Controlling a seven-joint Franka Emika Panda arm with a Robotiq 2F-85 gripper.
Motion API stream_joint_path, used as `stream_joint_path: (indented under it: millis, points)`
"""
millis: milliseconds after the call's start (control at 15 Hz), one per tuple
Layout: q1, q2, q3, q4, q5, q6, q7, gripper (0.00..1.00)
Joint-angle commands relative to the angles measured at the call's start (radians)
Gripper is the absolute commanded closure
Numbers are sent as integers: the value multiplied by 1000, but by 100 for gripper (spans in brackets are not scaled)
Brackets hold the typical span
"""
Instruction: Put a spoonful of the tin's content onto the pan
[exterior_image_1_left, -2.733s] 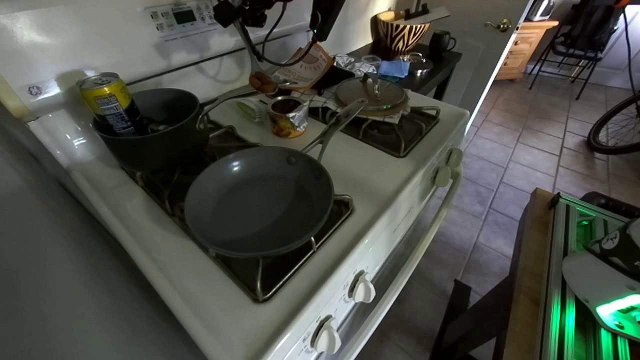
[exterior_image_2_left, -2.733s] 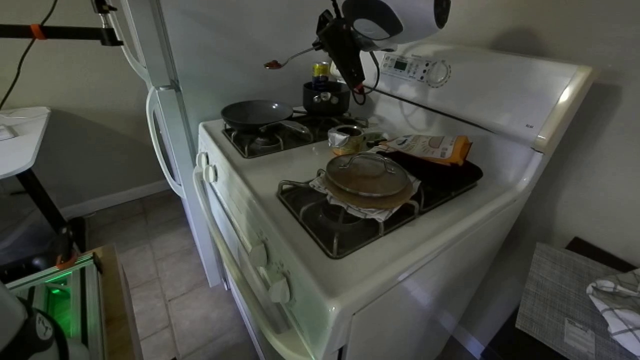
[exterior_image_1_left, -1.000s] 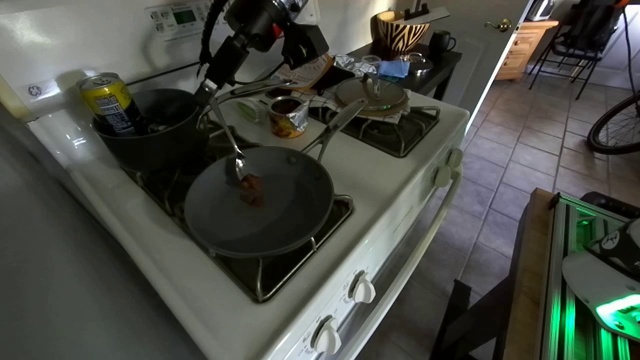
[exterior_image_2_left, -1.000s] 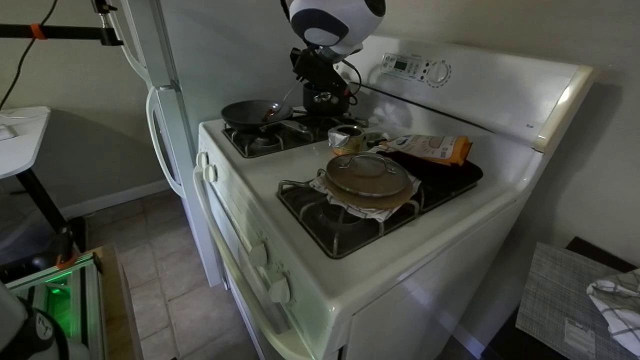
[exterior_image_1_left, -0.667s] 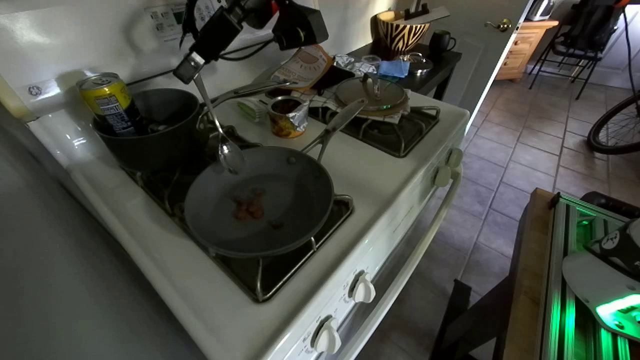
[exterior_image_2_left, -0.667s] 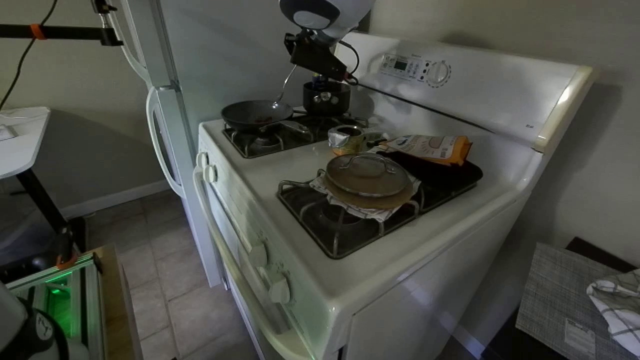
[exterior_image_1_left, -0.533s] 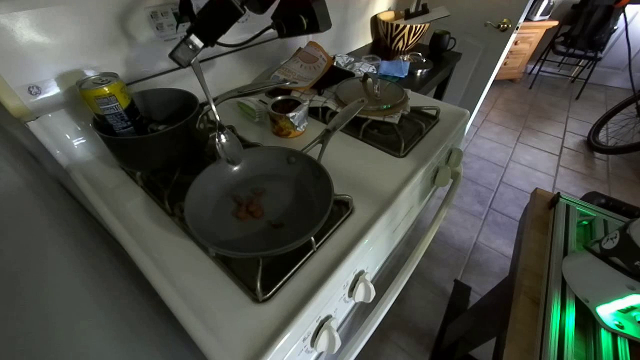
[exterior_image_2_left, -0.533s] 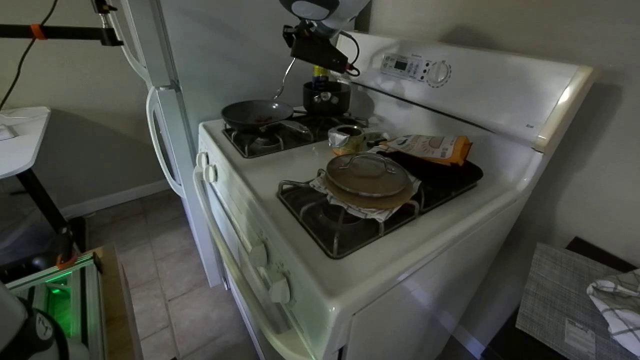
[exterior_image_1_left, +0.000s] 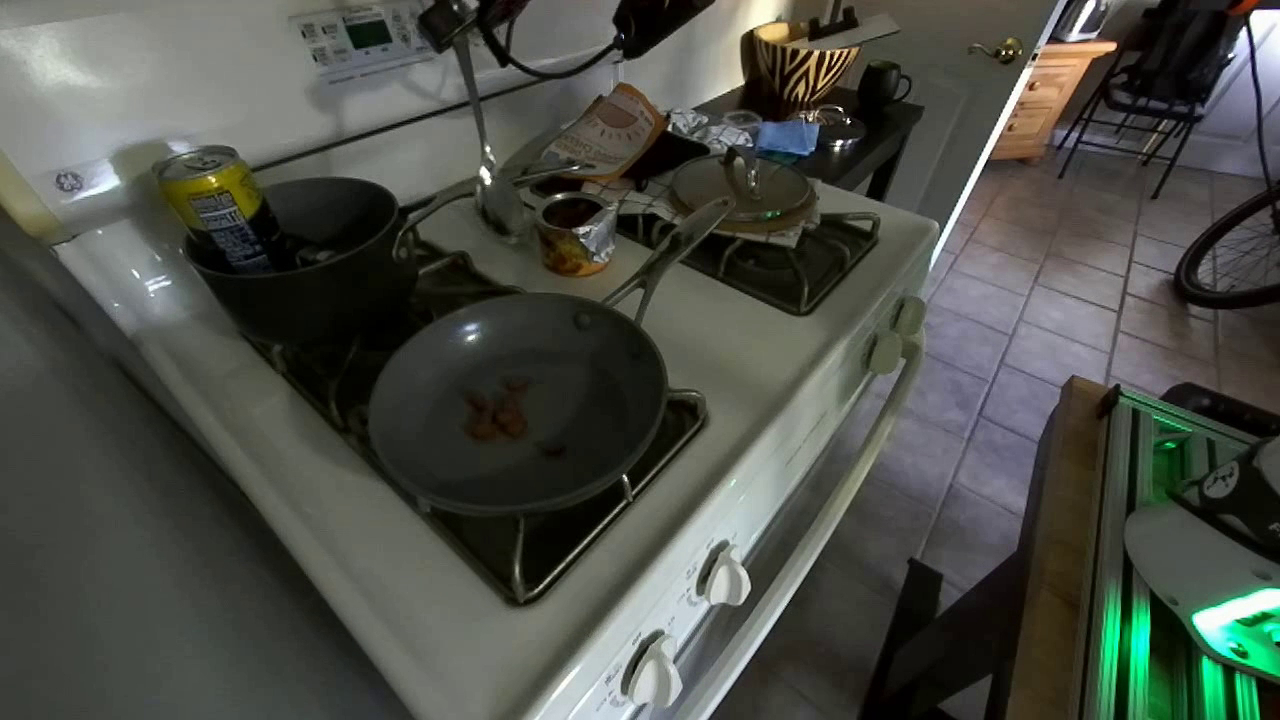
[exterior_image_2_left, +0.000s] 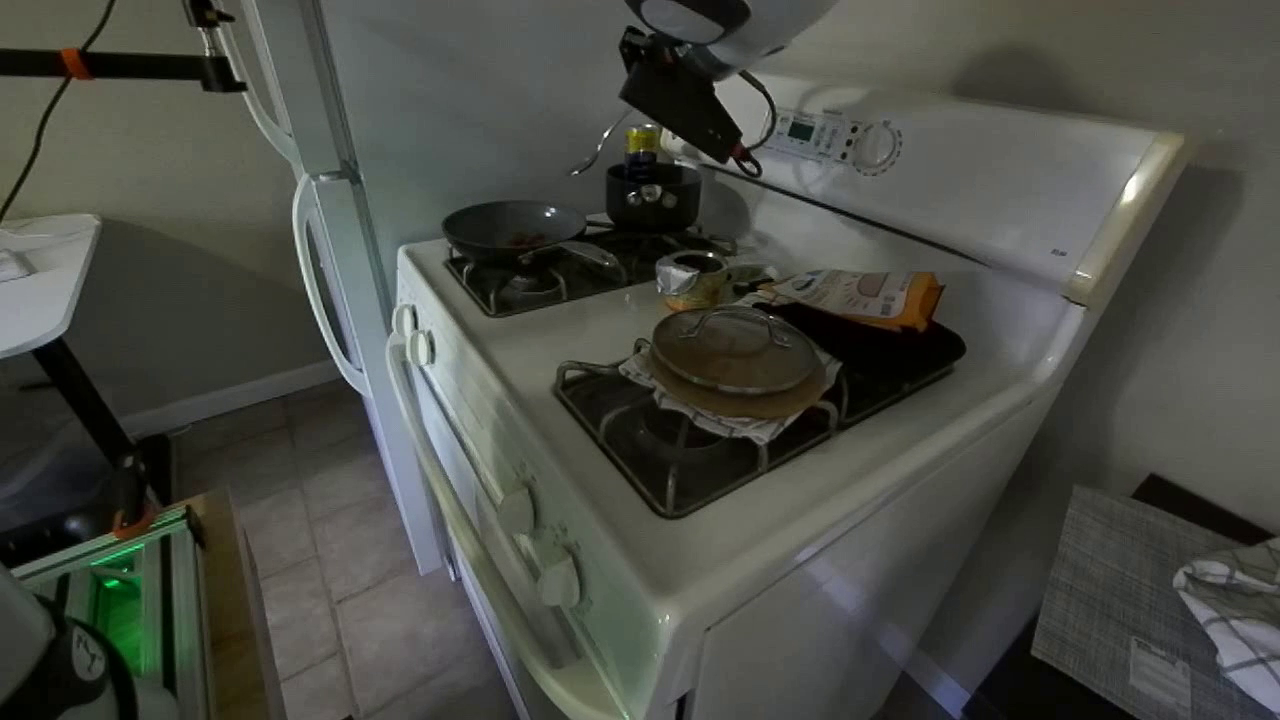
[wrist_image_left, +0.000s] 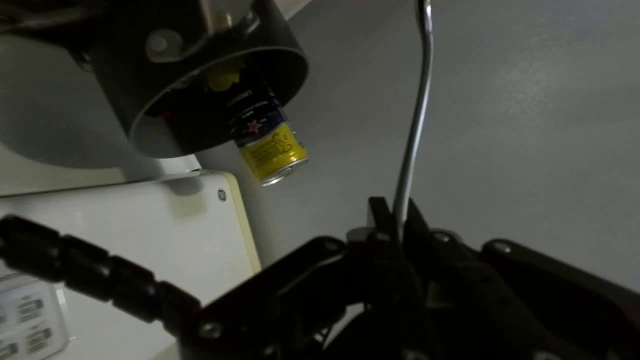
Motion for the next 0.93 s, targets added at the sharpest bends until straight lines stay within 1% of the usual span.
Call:
stream_joint_path:
  millis: [0,200,400,533,667,733,800,867]
  points:
    - [-87,18,-57,-24,123,-126,19,98]
    - [-136,26,-98,-38,244,-182,38,98]
    - [-151,19,-124,-69,382,-163,64,98]
    - [-122,-14,-148,-106,434,-26,40,98]
    - [-94,-40,-158,-130,445,116,10,98]
    - [-78,-50,-159,-133,433,193,11,98]
    - [-57,-51,-160,-131,385,268,45,98]
    - [-36,-55,-155,-133,359,346,46,98]
